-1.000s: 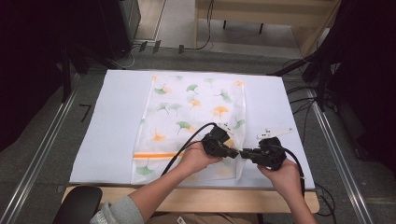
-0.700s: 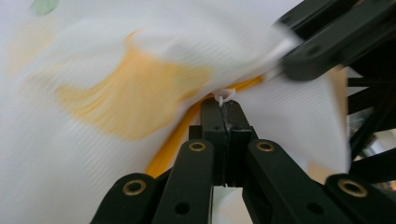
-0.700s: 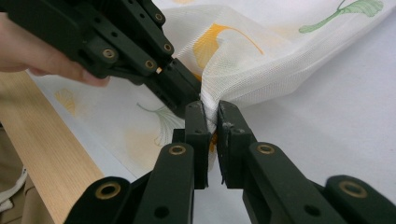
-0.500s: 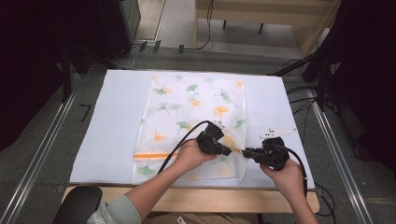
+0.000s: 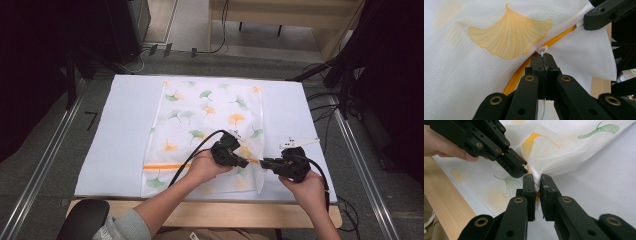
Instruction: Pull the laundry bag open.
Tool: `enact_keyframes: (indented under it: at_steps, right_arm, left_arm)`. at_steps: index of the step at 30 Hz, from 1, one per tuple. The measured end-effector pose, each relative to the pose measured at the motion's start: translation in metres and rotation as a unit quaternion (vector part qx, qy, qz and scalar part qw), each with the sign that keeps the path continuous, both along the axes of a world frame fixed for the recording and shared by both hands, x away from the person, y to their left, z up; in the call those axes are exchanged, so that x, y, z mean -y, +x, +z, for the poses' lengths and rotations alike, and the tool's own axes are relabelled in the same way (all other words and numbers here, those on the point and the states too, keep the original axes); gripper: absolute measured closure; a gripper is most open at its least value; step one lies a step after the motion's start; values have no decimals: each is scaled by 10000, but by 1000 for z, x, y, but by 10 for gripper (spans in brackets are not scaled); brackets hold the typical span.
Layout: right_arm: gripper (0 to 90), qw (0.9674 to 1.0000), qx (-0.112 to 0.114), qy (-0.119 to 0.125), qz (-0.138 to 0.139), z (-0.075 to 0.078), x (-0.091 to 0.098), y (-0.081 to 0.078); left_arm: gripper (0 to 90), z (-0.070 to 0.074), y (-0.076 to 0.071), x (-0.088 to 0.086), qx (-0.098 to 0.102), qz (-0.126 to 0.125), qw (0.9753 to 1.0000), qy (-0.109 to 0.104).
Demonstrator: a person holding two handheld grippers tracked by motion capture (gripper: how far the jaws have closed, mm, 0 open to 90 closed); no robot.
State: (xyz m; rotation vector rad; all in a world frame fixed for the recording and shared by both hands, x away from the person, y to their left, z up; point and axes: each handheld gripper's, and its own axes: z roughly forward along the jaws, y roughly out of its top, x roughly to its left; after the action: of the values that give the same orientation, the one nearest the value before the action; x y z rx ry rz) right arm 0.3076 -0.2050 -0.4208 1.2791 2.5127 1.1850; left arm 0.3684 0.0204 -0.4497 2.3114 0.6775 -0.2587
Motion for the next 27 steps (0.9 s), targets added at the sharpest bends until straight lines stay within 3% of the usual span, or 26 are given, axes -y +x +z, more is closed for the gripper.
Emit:
enact_keyframes:
  at_steps: [14,24,27]
  right_arm:
    - [851,10000,8,-12,9,0,0,0]
    - [850,10000,1,-33,-68,0,6,0]
    - [850,10000,-14,-44,-58,0,5,0]
  left_arm:
    - [900,-2,4,-10,-37,74,9999,81]
    - [900,-7,3,-48,-119,200,9994,252]
    - [900,-8,2,-50,-128,202,9995,184]
